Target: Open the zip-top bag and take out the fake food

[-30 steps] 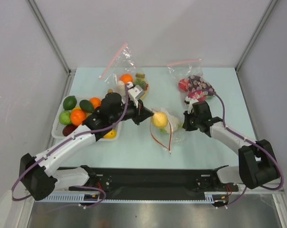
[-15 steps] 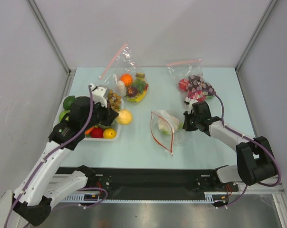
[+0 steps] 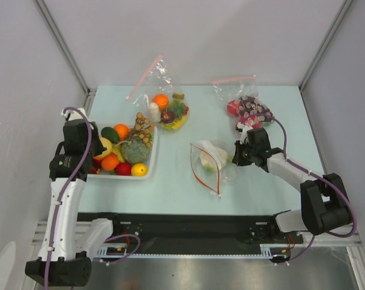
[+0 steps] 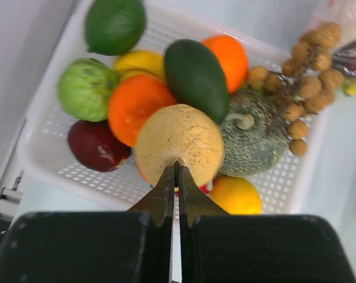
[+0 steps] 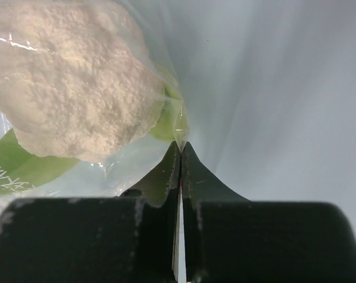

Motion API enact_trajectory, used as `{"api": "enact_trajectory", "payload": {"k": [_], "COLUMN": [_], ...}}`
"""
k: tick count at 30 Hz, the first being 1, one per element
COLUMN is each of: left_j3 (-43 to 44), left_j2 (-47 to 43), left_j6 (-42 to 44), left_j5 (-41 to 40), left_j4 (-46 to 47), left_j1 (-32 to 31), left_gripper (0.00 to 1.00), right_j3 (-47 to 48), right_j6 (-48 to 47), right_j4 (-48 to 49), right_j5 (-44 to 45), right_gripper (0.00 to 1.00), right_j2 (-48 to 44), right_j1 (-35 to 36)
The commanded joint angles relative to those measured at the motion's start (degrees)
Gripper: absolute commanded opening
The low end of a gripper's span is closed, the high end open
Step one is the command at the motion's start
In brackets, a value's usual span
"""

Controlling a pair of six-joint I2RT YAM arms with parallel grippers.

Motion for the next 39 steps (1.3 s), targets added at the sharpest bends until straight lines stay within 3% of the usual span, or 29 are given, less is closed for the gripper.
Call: {"api": "enact_trajectory", "payload": {"k": [1, 14, 24, 39], "left_j3": [3.3, -0.8, -8.6, -11.1], "left_j2": [-1.8, -3.2, 0.2, 3.1], "left_j6": [-0.7, 4.4, 4.7, 5.8], "left_j5": [-3.5, -6.3, -3.4, -2.9], "left_j4": [1.9, 0.5, 6.5, 10.3], "left_j1": [3.9, 18.0, 18.5, 18.5], "left_gripper": [0.00, 0.00, 0.00, 0.00], "right_j3": [0.5, 0.2, 0.0, 0.2], "right_j6": [-0.5, 0.0, 0.0, -0.3], "right_j4": [2.1, 3.4, 2.9, 2.9], "right_j5": [-2.0, -4.6, -3.9, -3.9], "right_gripper": [0.00, 0.00, 0.00, 0.00], "right_j2": [0.8, 1.0, 0.1, 0.6], "right_j1": [-0.5, -0.9, -0.9, -1.1]}}
